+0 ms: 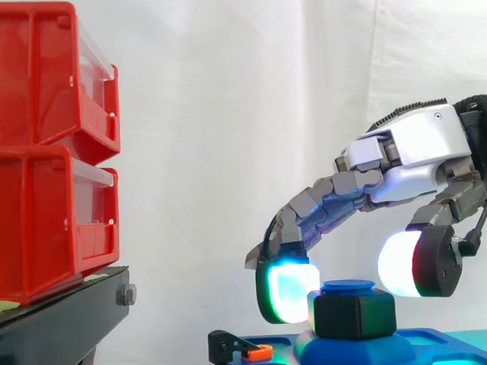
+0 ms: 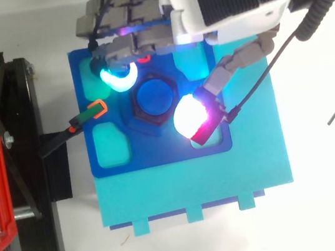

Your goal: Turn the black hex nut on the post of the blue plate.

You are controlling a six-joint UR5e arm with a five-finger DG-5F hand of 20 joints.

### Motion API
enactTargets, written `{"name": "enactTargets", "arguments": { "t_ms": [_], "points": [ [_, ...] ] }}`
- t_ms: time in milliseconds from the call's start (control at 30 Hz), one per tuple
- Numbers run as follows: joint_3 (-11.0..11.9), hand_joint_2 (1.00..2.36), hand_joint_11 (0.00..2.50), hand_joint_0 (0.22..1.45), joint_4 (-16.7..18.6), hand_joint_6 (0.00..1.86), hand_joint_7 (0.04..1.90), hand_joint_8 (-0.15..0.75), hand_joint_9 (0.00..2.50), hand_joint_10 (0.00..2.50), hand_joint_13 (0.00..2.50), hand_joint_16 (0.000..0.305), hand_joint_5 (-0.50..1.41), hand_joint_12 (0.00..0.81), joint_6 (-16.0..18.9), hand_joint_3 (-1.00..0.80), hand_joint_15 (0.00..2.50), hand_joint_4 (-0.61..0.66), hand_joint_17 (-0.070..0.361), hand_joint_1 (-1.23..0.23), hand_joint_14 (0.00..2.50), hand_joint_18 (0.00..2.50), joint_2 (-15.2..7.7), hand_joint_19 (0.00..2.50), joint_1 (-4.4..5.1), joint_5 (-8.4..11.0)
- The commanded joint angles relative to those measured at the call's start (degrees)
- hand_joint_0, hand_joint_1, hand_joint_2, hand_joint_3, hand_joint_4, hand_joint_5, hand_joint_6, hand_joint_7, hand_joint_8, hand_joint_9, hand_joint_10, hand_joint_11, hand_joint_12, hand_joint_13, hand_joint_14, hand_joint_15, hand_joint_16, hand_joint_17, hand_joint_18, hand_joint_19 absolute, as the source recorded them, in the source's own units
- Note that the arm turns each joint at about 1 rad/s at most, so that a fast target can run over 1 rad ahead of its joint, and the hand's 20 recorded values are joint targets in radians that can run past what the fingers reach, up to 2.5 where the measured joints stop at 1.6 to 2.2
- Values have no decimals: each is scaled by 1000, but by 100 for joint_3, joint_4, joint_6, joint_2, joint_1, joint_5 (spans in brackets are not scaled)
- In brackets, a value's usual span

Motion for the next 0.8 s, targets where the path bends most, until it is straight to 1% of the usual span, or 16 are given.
{"name": "enactTargets", "arguments": {
  "t_ms": [0,33,100,167,200,233,333,467,567,600,633,667,700,733,767],
  "points": [
    [6,1000,44,396,-3,502,1035,273,273,0,269,64,-203,399,-31,-500,65,241,144,-469,2,99,3,131,-66,-77],
    [14,1000,45,396,-3,502,1033,273,273,0,269,64,-203,399,-31,-500,65,239,144,-469,2,98,3,132,-84,-94],
    [49,1000,39,395,-21,502,1033,273,274,1,268,64,-203,399,-31,-500,69,238,144,-464,1,95,3,131,-84,-103],
    [129,1000,45,393,-82,502,1037,273,274,1,266,64,-204,400,-31,-500,68,242,144,-462,2,91,3,137,-93,-120],
    [225,1000,40,391,-109,502,1034,273,274,0,267,64,-203,401,-31,-500,67,240,145,-455,2,93,-5,132,-84,-120],
    [260,1000,44,390,-241,502,1034,275,274,2,266,65,-203,401,-40,-500,64,241,145,-451,2,93,3,131,-75,-112],
    [392,1000,55,384,-364,502,1034,276,275,0,266,65,-203,404,-40,-500,66,244,147,-440,2,95,-5,137,-40,-94],
    [410,1000,50,355,-346,502,1033,286,279,2,273,68,-204,414,-31,-500,66,249,153,-516,1,103,3,125,-5,-77],
    [401,1000,48,346,-126,502,1028,284,279,0,273,69,-207,416,-22,-500,68,248,154,-581,2,109,-41,115,74,11],
    [401,1000,57,342,-56,502,1029,282,276,0,275,69,-208,417,-4,-500,69,248,155,-618,2,110,-67,116,127,73],
    [401,1000,55,339,-38,502,1029,281,273,2,275,69,-209,418,4,-500,62,246,156,-643,3,113,-67,115,145,99],
    [401,1000,56,337,-12,501,1026,281,273,0,275,69,-211,418,13,-500,62,244,155,-653,3,114,-128,101,189,152],
    [410,1000,54,342,14,502,1019,277,270,2,274,68,-212,414,22,-500,63,237,153,-694,0,114,-155,101,206,187],
    [401,1000,57,344,67,502,1016,274,268,2,271,68,-212,412,66,-500,62,237,152,-733,2,118,-164,102,250,222],
    [401,1000,49,346,93,502,1015,273,268,0,271,68,-212,410,84,-500,63,233,152,-736,1,116,-181,102,259,231]
  ]
}}
